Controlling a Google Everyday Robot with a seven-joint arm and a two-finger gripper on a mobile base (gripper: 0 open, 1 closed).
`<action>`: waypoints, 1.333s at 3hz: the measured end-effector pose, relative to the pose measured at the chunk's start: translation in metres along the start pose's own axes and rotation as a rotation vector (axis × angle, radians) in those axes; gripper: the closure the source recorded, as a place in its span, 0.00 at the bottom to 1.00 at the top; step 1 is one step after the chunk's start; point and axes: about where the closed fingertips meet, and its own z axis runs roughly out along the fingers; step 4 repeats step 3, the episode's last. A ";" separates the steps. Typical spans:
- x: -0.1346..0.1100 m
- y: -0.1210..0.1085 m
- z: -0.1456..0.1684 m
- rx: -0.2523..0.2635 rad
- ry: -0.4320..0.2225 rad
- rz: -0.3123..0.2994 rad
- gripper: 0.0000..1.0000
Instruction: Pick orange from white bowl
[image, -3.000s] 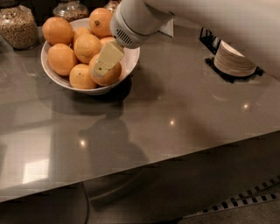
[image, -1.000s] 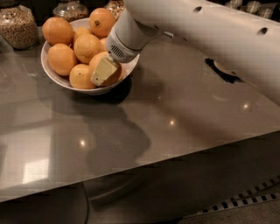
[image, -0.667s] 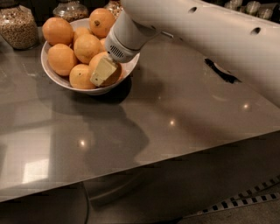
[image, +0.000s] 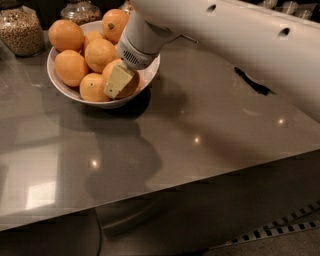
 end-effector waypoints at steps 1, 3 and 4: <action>-0.004 -0.004 -0.012 0.047 0.004 -0.034 1.00; -0.007 -0.019 -0.045 0.134 -0.110 -0.046 1.00; -0.007 -0.019 -0.045 0.134 -0.110 -0.046 1.00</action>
Offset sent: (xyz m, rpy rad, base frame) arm 0.0004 -0.0257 0.0502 -0.0054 -0.1862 -0.0435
